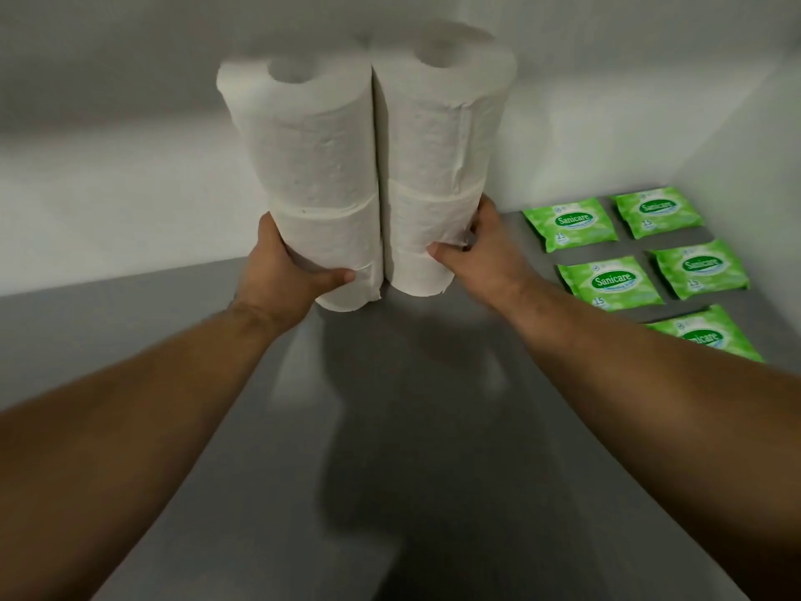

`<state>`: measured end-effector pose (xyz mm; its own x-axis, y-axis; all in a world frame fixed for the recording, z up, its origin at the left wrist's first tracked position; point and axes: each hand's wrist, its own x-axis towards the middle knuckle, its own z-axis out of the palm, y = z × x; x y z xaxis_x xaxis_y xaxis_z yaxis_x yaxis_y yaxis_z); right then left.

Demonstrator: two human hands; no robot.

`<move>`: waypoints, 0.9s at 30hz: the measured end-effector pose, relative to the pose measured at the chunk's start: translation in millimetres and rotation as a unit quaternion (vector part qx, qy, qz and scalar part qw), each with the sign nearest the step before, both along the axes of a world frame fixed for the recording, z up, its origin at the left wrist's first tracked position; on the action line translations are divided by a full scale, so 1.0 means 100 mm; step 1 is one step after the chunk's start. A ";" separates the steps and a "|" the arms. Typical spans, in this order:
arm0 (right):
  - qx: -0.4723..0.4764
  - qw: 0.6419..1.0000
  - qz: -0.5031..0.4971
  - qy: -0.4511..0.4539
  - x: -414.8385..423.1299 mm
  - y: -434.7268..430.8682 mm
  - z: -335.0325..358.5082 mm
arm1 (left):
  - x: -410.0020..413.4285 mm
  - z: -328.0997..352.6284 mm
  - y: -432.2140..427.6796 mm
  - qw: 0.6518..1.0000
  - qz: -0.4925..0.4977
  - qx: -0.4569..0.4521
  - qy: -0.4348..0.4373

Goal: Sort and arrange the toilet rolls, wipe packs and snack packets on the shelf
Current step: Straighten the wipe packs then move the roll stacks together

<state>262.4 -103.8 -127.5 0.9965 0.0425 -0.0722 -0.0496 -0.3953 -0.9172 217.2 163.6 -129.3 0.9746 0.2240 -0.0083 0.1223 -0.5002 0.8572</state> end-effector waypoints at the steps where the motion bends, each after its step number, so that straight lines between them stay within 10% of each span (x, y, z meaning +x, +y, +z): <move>1: -0.001 1.000 0.002 0.001 0.04 0.02 0.00 | 0.04 0.00 0.02 1.000 0.002 0.004 0.001; 27: -0.035 0.998 -0.030 -0.040 0.17 -0.34 0.07 | 0.35 0.03 -0.39 0.998 -0.040 -0.037 0.015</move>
